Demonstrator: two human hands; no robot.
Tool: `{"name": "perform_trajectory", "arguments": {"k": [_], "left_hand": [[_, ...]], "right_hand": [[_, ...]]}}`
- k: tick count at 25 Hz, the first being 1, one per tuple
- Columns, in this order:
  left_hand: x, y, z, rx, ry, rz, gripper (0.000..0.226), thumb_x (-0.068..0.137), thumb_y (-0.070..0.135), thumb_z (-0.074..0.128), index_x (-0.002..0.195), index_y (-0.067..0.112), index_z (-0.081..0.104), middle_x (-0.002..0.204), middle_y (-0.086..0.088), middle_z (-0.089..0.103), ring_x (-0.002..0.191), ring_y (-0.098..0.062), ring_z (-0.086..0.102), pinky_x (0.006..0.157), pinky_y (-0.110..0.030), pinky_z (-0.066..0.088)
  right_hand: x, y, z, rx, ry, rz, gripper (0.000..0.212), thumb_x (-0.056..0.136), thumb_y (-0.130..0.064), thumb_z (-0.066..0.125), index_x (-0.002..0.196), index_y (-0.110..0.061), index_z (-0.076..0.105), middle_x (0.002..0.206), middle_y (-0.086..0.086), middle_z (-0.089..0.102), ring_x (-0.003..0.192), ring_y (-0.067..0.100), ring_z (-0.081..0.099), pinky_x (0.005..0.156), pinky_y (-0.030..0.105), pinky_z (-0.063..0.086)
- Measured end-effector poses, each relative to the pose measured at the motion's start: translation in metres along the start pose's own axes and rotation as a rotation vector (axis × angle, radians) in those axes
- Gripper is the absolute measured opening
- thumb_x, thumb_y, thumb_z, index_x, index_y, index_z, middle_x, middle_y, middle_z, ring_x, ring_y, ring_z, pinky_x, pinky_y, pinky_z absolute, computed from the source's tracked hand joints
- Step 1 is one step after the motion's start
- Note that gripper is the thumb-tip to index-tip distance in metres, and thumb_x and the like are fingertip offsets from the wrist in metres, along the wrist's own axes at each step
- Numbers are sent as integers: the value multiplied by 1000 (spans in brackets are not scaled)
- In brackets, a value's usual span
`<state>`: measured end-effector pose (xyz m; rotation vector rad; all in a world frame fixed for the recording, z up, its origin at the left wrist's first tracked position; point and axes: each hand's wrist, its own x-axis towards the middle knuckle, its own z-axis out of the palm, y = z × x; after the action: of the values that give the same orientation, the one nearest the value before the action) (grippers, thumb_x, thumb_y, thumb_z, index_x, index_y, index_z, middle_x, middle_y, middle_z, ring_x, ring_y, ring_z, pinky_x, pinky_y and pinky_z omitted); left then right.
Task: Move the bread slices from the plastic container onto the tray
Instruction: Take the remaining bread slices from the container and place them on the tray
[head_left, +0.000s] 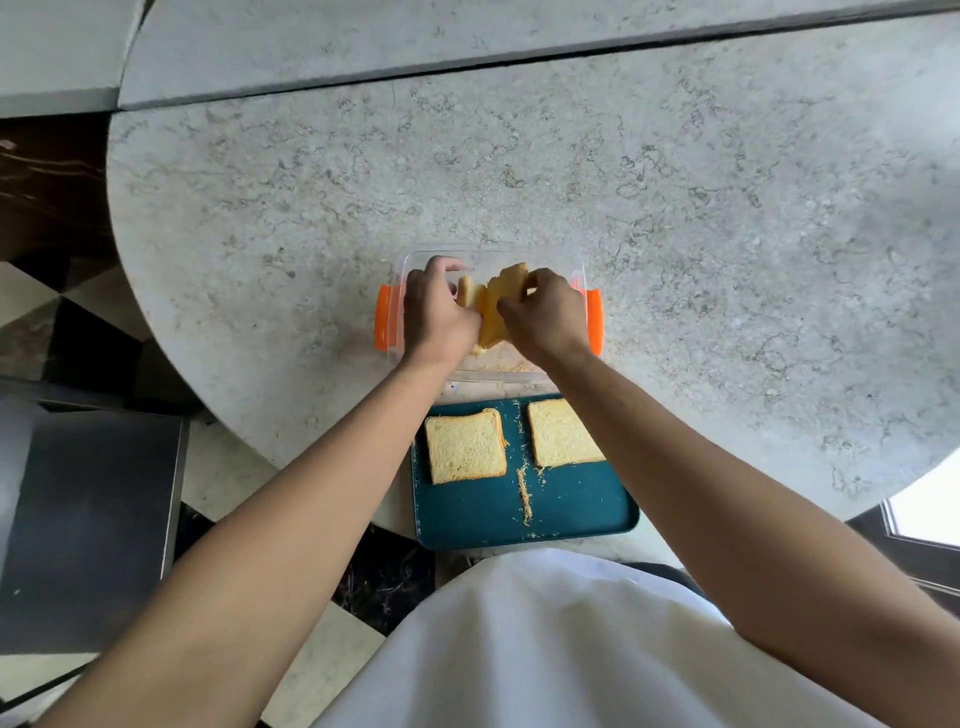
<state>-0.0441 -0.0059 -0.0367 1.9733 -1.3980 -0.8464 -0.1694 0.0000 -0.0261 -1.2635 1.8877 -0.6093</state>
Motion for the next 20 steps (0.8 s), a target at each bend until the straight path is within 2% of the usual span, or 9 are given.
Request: {"name": "perform_trajectory", "arguments": {"k": [2, 5, 7, 10, 12, 15, 17, 20], "left_hand": [[-11, 6, -17, -210, 47, -65, 51, 64, 11, 74, 112, 23, 62, 97, -1, 68, 83, -15, 67, 68, -28, 55], [-29, 8, -54, -519, 116, -113, 49, 66, -8, 72, 108, 17, 67, 97, -4, 73, 85, -15, 72, 72, -31, 58], [-48, 3, -78, -724, 120, -145, 45, 69, -15, 72, 105, 12, 67, 98, -5, 76, 91, -16, 73, 79, -32, 59], [-85, -17, -104, -949, 32, -244, 42, 73, -17, 69, 107, 7, 65, 101, -6, 77, 99, -22, 72, 83, -38, 59], [-112, -36, -109, -1022, -60, -325, 44, 71, -15, 70, 110, 6, 64, 103, -10, 76, 100, -26, 71, 78, -40, 60], [-151, -64, -94, -1064, -175, -447, 49, 64, -10, 72, 109, 6, 64, 105, -12, 75, 99, -28, 71, 73, -41, 60], [-173, -83, -76, -1074, -200, -549, 51, 63, -12, 73, 110, 5, 64, 105, -14, 76, 97, -30, 72, 71, -41, 60], [-190, -106, -48, -1012, -200, -660, 49, 66, -14, 73, 111, 5, 66, 107, -16, 75, 99, -33, 70, 77, -44, 58]], "right_hand": [[-15, -2, -19, 73, 27, -68, 23, 85, -23, 60, 103, -10, 65, 87, 2, 70, 76, 22, 65, 61, 33, 52], [-44, 4, -45, 246, -12, -111, 22, 84, -20, 60, 103, -10, 67, 91, 3, 74, 83, 23, 70, 69, 41, 59], [-62, 14, -60, 444, -46, -61, 20, 87, -16, 60, 104, -14, 70, 92, 1, 77, 86, 18, 74, 73, 39, 61], [-85, 42, -73, 695, -118, 44, 19, 88, -7, 60, 103, -10, 72, 102, 17, 76, 97, 36, 73, 88, 53, 58], [-104, 67, -75, 723, -185, 65, 20, 86, -6, 61, 103, -9, 71, 108, 24, 72, 97, 38, 70, 89, 56, 54], [-134, 104, -71, 688, -278, 93, 18, 85, -11, 65, 99, -16, 74, 100, 18, 75, 90, 28, 69, 78, 44, 56], [-147, 127, -65, 627, -273, 149, 14, 84, -10, 66, 94, -16, 74, 91, 11, 77, 83, 24, 70, 70, 34, 56], [-148, 157, -51, 501, -182, 277, 12, 85, -7, 63, 88, -11, 73, 88, 13, 76, 79, 21, 68, 71, 34, 51]]}}
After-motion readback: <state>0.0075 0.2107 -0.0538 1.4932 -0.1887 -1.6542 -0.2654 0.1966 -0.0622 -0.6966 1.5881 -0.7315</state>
